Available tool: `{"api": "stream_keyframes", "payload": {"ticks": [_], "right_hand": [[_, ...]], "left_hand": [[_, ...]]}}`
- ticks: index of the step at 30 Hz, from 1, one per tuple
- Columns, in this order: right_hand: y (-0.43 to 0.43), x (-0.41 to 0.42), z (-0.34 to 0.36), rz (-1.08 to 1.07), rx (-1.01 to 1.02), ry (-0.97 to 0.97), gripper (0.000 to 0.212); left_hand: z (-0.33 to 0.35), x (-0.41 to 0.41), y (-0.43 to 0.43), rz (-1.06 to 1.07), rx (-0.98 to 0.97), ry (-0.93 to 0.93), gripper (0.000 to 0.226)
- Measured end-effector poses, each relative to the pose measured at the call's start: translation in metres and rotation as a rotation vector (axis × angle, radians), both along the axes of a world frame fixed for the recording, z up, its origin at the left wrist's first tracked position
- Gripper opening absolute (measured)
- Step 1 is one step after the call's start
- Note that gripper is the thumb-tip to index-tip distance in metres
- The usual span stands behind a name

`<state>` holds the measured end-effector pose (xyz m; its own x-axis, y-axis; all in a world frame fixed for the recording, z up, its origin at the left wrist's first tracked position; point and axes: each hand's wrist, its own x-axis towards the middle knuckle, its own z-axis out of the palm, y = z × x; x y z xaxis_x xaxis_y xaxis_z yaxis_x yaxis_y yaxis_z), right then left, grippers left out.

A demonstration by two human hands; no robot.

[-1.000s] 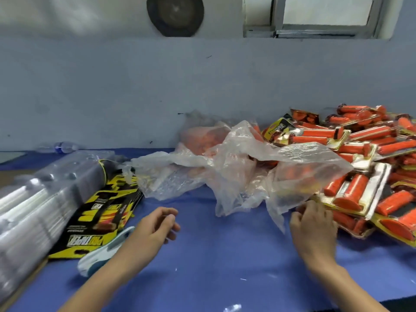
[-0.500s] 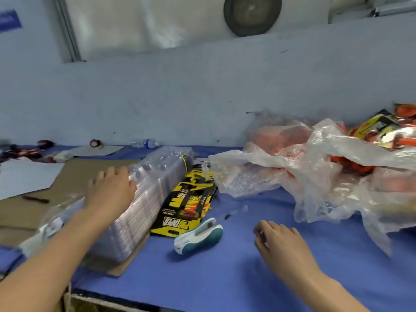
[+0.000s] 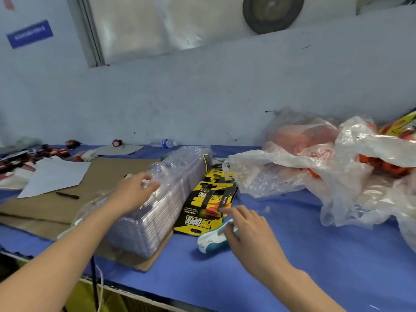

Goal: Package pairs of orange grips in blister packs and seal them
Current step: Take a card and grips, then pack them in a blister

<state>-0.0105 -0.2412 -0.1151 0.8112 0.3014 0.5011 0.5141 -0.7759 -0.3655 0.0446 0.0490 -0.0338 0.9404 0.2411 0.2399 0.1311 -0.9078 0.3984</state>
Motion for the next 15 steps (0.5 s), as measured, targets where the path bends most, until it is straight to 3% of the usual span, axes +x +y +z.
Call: {"api": "stream_keyframes", "payload": {"ticks": [6,10,13,15], "right_hand": [[0.082,0.006,0.034,0.195,0.083,0.008,0.053],[0.1,0.011,0.051,0.249,0.23,0.158,0.055],[0.102,0.013,0.066,0.254,0.564,0.411,0.047],[0.108,0.015,0.076,0.315,0.853,0.689,0.028]], "left_hand": [[0.027,-0.004,-0.001,-0.038,-0.145,-0.073,0.048],[0.041,-0.008,-0.001,-0.015,-0.166,-0.164,0.046],[0.046,-0.013,0.0,0.012,-0.166,-0.201,0.045],[0.043,-0.013,-0.001,-0.008,-0.166,-0.136,0.045]]}}
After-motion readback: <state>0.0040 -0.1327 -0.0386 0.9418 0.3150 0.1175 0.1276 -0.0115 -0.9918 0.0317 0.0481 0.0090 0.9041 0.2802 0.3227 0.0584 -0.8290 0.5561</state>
